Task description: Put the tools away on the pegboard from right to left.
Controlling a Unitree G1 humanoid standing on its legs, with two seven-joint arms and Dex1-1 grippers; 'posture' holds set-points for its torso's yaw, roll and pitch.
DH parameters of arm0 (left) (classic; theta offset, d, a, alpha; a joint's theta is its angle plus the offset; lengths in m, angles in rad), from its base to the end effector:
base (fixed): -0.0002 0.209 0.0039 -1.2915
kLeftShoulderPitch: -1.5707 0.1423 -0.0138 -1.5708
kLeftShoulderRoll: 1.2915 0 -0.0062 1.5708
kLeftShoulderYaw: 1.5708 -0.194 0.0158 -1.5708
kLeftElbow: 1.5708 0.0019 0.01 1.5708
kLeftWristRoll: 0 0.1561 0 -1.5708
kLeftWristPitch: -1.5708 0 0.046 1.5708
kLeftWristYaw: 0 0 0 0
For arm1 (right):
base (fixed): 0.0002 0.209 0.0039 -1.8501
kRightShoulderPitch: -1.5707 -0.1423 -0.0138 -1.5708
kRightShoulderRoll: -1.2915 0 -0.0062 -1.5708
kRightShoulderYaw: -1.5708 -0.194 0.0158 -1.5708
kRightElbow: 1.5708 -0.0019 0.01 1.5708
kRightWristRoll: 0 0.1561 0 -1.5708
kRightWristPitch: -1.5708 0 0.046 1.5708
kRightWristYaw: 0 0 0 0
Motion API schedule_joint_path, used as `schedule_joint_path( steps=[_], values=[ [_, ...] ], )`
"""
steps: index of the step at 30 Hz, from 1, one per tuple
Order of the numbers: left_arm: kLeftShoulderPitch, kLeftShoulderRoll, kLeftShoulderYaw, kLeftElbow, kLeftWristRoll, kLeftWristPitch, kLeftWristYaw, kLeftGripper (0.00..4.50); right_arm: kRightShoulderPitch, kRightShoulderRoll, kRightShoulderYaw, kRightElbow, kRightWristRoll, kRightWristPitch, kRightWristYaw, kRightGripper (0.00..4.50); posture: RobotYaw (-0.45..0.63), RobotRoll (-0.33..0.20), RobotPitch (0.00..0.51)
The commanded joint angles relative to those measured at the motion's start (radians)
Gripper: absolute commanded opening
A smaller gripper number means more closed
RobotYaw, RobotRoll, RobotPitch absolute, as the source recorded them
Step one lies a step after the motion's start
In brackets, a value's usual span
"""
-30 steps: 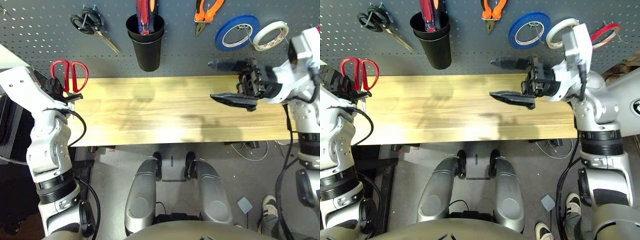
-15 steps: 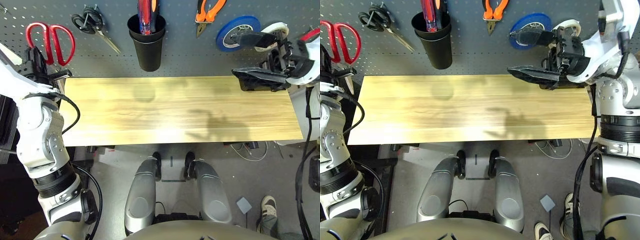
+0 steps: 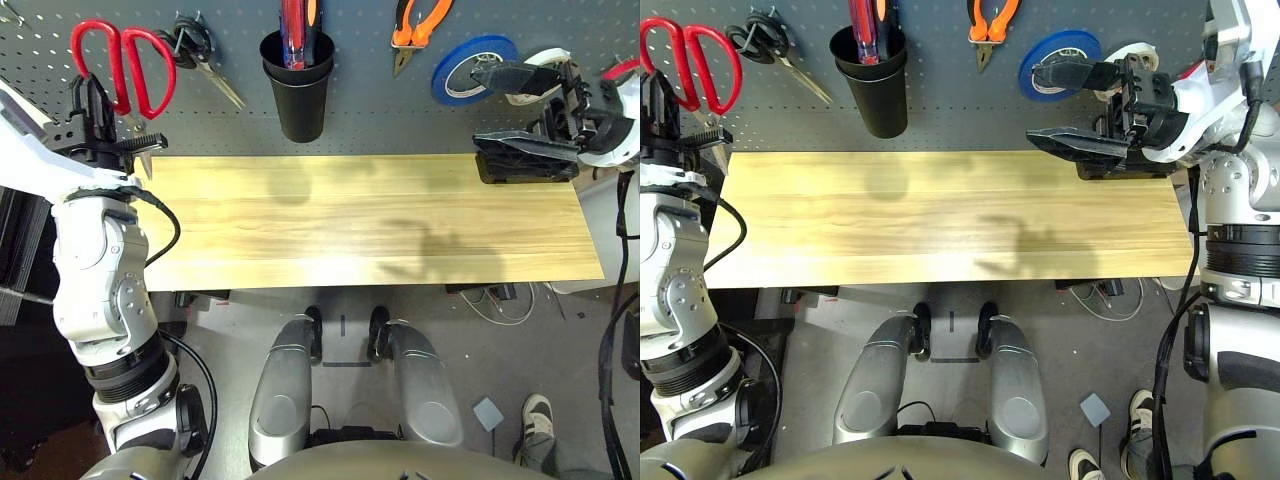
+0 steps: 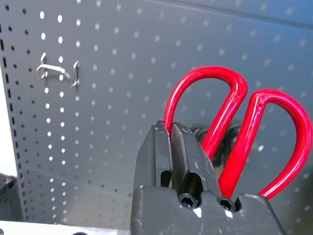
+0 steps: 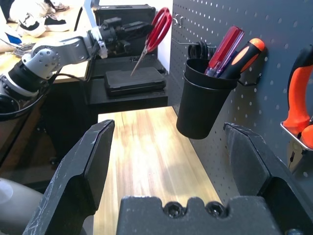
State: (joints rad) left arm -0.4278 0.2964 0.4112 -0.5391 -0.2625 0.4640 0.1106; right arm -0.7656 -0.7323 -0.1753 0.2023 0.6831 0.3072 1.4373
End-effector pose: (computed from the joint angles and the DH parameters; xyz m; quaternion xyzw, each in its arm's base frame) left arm 0.2266 0.2302 0.2311 -0.0063 -0.2821 0.1306 0.9504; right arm 0.3095 -0.2805 0.2673 -0.1000 -0.1665 0.6303 0.7517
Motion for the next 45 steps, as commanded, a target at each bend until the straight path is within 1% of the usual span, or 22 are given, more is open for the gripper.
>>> schedule_joint_path(
  steps=[1,7,11,19,24,28,30,31,33,34,37,39,40,41,45],
  values=[
    [-0.005,-0.009,-0.011,0.016,0.013,-0.027,0.005,0.05,-0.003,-0.014,-0.013,0.004,-0.010,-0.016,0.014,4.50,-0.01,0.000,0.250],
    [-0.026,-0.015,-0.038,0.093,0.034,-0.058,-0.002,0.05,0.002,0.011,-0.004,-0.004,-0.016,-0.026,0.003,4.50,-0.02,0.000,0.242],
    [-0.062,-0.031,-0.042,0.182,0.032,-0.110,-0.002,0.05,0.007,0.035,0.003,-0.016,-0.018,-0.029,-0.003,4.50,-0.03,0.000,0.237],
    [-0.099,-0.037,-0.060,0.314,0.048,-0.172,-0.003,0.05,0.028,0.062,0.005,-0.041,-0.024,-0.040,-0.022,4.50,-0.05,0.000,0.210],
    [-0.131,-0.064,-0.066,0.404,0.037,-0.220,0.001,0.05,0.037,0.072,0.018,-0.031,-0.061,-0.078,-0.035,4.50,-0.06,0.000,0.198],
    [-0.147,-0.065,-0.079,0.463,0.042,-0.235,-0.010,0.05,0.052,0.090,0.023,-0.042,-0.065,-0.085,-0.042,4.50,-0.07,0.000,0.199],
    [-0.145,-0.064,-0.087,0.476,0.046,-0.230,-0.011,0.66,0.059,0.099,0.026,-0.049,-0.065,-0.083,-0.049,4.50,-0.07,0.000,0.199],
    [-0.143,-0.063,-0.090,0.478,0.045,-0.227,-0.013,0.89,0.061,0.102,0.026,-0.051,-0.066,-0.083,-0.051,4.50,-0.07,0.000,0.199],
    [-0.130,-0.059,-0.101,0.473,0.046,-0.220,-0.024,1.59,0.067,0.106,0.027,-0.054,-0.066,-0.081,-0.055,4.50,-0.07,0.000,0.199],
    [-0.122,-0.057,-0.107,0.466,0.047,-0.215,-0.031,2.01,0.070,0.108,0.026,-0.058,-0.065,-0.080,-0.058,4.50,-0.07,0.000,0.209],
    [-0.071,-0.057,-0.122,0.423,0.042,-0.185,-0.044,3.23,0.088,0.109,0.025,-0.064,-0.064,-0.073,-0.064,4.50,-0.07,0.000,0.211],
    [-0.026,-0.053,-0.129,0.382,0.044,-0.162,-0.049,3.91,0.101,0.109,0.024,-0.063,-0.064,-0.077,-0.064,4.50,-0.07,0.000,0.211],
    [-0.006,-0.053,-0.128,0.364,0.042,-0.147,-0.048,4.36,0.107,0.111,0.023,-0.062,-0.063,-0.076,-0.067,4.50,-0.07,0.000,0.211],
    [0.014,-0.055,-0.127,0.346,0.039,-0.135,-0.046,4.47,0.114,0.113,0.021,-0.065,-0.060,-0.073,-0.073,4.50,-0.07,0.000,0.213],
    [0.105,-0.059,-0.130,0.298,0.038,-0.107,-0.055,4.47,0.178,0.146,0.013,-0.068,-0.068,-0.093,-0.122,4.50,-0.07,0.000,0.213]
  ],
)
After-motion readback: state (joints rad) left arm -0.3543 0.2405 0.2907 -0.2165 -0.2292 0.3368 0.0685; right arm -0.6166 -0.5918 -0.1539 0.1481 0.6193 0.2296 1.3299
